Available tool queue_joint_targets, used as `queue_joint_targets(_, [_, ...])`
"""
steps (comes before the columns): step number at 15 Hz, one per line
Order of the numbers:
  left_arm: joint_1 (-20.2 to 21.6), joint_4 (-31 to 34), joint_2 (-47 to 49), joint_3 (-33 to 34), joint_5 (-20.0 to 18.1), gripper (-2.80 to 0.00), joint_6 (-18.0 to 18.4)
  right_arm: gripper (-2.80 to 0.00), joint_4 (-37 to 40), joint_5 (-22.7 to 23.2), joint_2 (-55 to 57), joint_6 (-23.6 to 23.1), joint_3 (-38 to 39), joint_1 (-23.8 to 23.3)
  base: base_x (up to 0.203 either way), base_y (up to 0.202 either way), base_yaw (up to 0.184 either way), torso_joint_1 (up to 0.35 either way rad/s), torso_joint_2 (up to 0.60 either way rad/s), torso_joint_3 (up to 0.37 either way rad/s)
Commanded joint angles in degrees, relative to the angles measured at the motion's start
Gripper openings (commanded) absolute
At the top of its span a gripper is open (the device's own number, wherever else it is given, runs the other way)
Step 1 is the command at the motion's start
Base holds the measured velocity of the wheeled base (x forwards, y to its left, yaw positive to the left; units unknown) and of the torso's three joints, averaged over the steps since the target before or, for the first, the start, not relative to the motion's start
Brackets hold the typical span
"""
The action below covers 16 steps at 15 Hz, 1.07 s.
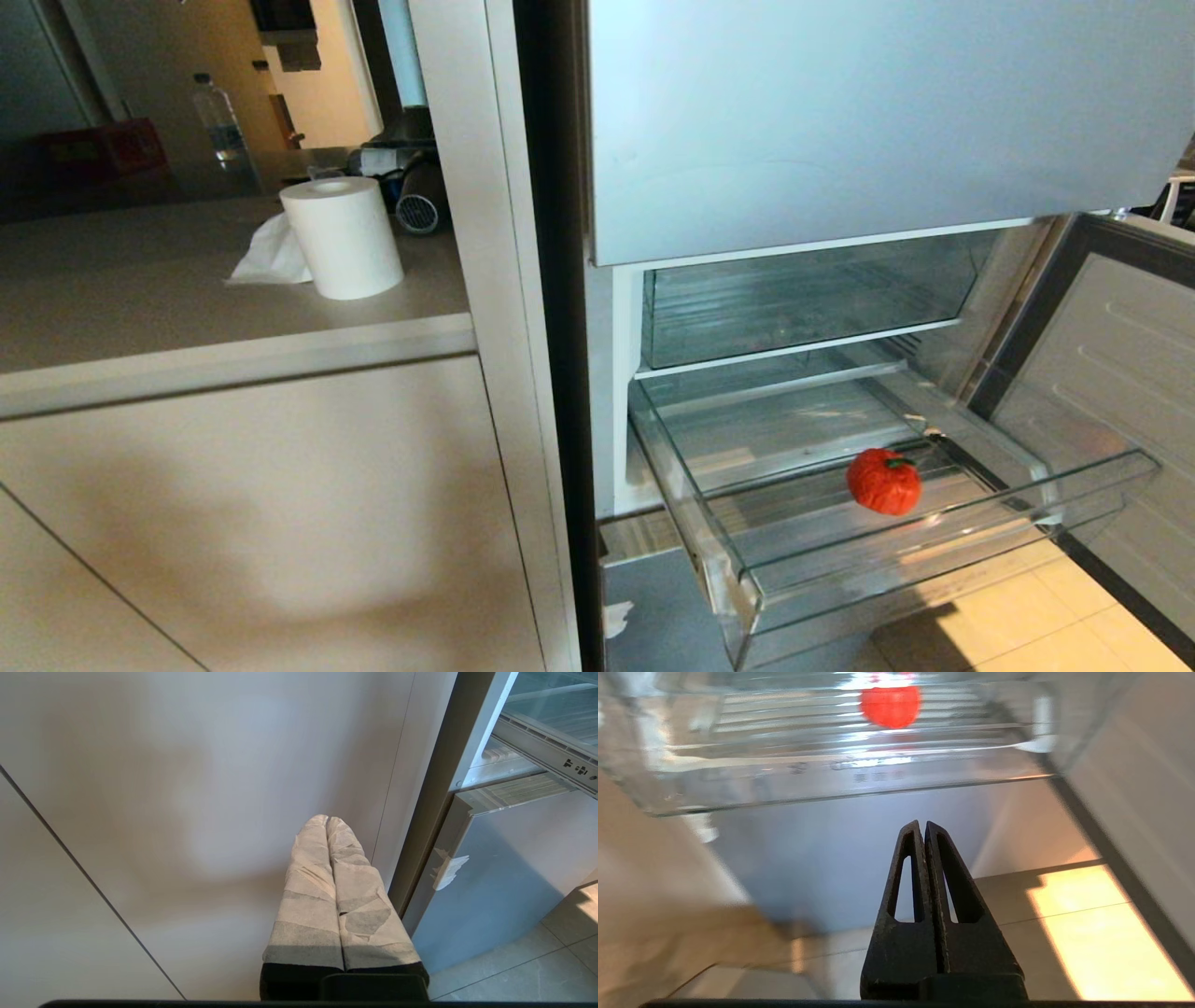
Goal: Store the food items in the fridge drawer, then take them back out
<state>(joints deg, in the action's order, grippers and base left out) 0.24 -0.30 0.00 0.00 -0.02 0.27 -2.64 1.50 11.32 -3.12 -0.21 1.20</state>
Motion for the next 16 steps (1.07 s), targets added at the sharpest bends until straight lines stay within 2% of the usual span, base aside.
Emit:
queue_joint_targets(1, [0.0,0.0,0.1,0.1,0.0,-2.8,0.0,-2.8,2.2,-0.9,-10.3,-1.0,0.1,-0.8,0.0,0.0,0.0,0.0,0.0,0.0])
queue_joint_targets(6, [0.0,0.0,0.1,0.0,0.0,-2.8,0.0,-2.8,3.1,-2.3,-11.3,1.9,0.2,-1.4,0.0,0.0,0.0,0.0,0.0,0.0])
queue_joint_targets(10, [0.0,0.0,0.1,0.0,0.0,-2.8,0.0,-2.8,3.1,-2.3,-11.3,1.8,0.2,-1.4,0.0,0.0,0.0,0.0,0.0,0.0])
queue_joint_targets(16, [0.0,0.0,0.1,0.1,0.0,-2.8,0.0,-2.8,3.1,-2.3,-11.3,2.1,0.2,-1.5,0.001,0.007,-0.15,0.003,0.0,0.002])
